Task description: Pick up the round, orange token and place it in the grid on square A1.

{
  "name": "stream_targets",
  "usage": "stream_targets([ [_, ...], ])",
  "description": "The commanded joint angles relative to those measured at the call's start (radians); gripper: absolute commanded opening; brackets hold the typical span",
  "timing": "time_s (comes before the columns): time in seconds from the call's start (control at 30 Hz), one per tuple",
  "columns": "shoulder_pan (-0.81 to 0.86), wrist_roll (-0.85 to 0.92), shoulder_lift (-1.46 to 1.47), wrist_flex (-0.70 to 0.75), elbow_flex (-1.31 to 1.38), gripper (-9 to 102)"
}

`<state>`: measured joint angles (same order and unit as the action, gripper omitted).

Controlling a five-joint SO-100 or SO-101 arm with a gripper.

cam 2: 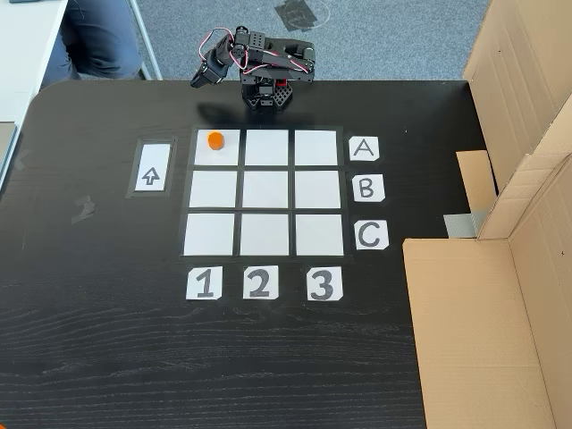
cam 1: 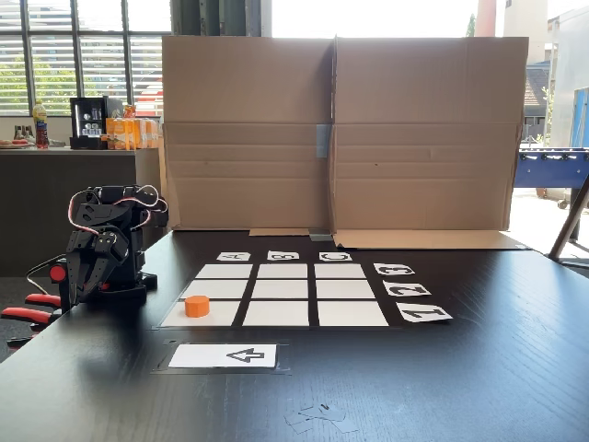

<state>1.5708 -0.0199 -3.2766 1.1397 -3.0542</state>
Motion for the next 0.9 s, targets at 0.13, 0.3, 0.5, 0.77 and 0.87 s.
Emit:
stream_targets([
  [0.13,0.008,-0.006,-0.011,0.005,-0.003,-1],
  [0.3,0.008,-0.006,-0.017,0.003,-0.003,-1],
  [0.5,0.008,-0.006,-0.029,0.002,-0.003,-1],
  [0.77,0.008,-0.006,-0.032,0.002,-0.003,-1],
  [0.87,0.008,-0.006,-0.032,0.002,-0.003,-1],
])
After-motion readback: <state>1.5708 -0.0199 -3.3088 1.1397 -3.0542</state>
